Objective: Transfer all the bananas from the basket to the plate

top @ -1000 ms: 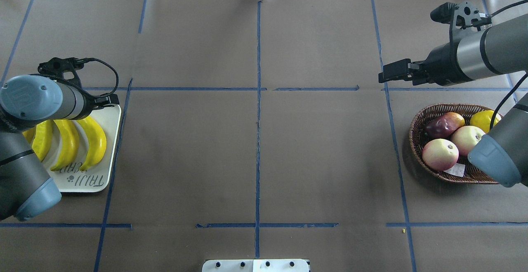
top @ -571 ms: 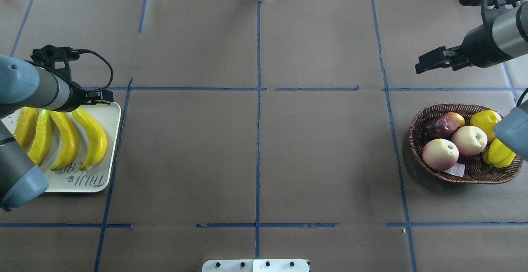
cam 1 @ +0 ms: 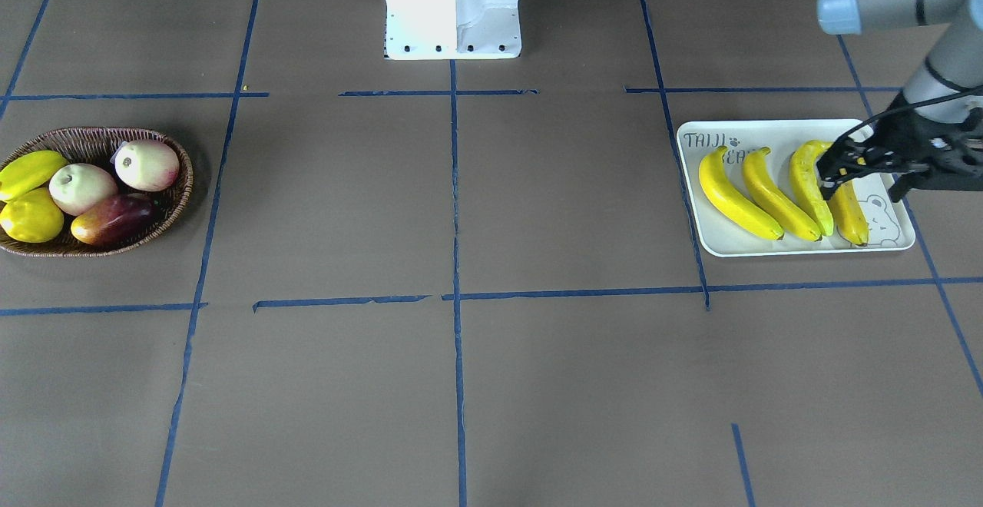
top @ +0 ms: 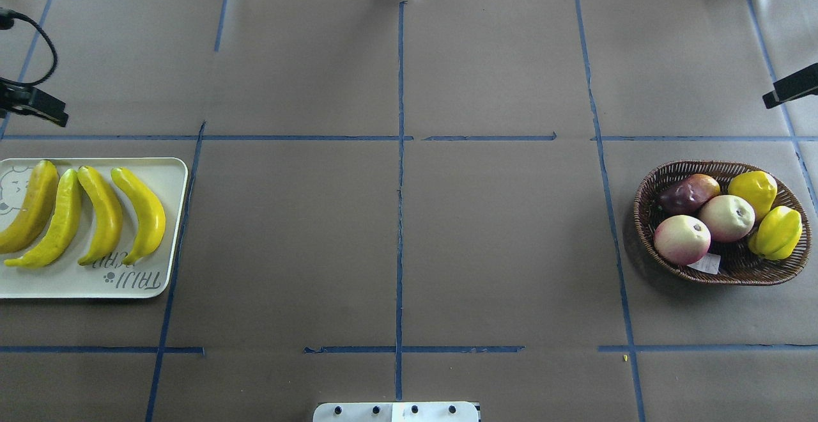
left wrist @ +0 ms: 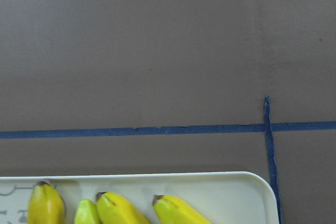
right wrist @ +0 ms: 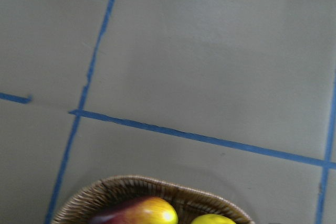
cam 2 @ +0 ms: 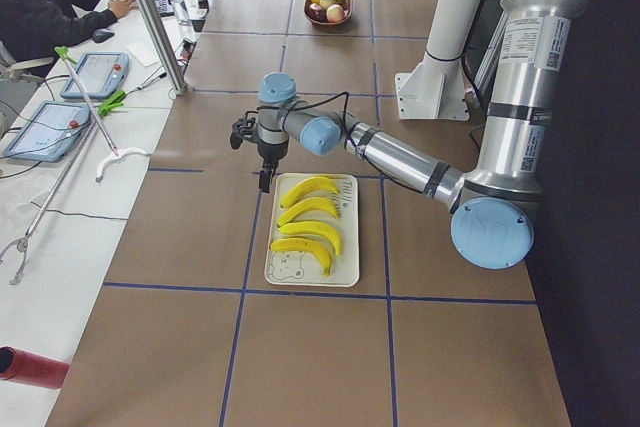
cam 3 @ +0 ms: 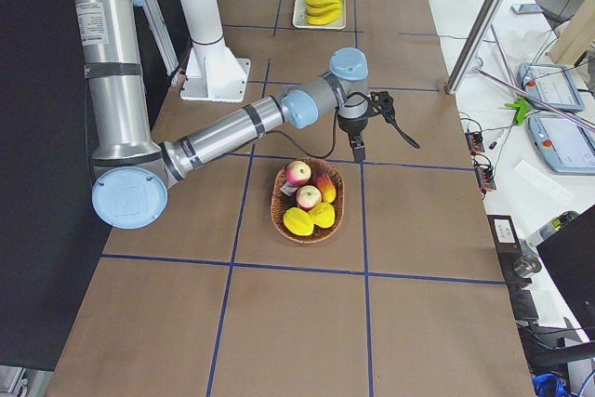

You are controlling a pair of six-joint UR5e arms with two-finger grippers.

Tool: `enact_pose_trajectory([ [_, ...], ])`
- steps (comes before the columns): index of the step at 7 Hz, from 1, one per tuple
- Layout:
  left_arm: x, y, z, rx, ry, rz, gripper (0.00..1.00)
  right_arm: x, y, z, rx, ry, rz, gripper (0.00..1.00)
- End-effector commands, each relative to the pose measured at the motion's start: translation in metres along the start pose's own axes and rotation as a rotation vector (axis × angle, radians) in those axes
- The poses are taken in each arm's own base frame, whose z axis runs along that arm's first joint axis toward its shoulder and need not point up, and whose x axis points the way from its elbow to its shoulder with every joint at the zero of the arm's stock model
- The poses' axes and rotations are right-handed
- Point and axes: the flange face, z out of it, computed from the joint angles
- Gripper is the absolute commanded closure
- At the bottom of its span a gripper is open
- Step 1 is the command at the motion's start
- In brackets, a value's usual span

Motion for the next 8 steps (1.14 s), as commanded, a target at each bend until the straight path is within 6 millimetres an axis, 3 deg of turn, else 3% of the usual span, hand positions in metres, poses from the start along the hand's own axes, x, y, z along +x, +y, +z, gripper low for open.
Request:
enact_pose_trajectory([
  [1,-0.14,0.01,-0.013,-0.052,0.145,0.041,0.0,0.123,0.048,-0.004,-0.023,-0.069,-0.014,0.0],
  [2,-0.194,0.02,-0.005,-0.06,0.177,0.048,0.0,0.17,0.065,-0.002,-0.019,-0.107,-0.037,0.0],
  [3,-0.227,0.032,-0.002,-0.061,0.17,0.049,0.0,0.195,0.082,0.011,-0.037,-0.106,-0.011,0.0],
  [4,-0.247,0.06,0.017,-0.1,0.169,0.012,0.0,0.192,0.078,0.007,-0.03,-0.094,-0.015,0.0],
  [5,-0.252,0.073,0.022,-0.114,0.175,-0.008,0.0,0.193,0.079,0.007,-0.032,-0.089,-0.002,0.0],
  [8,-0.264,0.08,0.017,-0.108,0.162,-0.045,0.0,0.206,0.09,0.021,-0.062,-0.086,0.027,0.0],
])
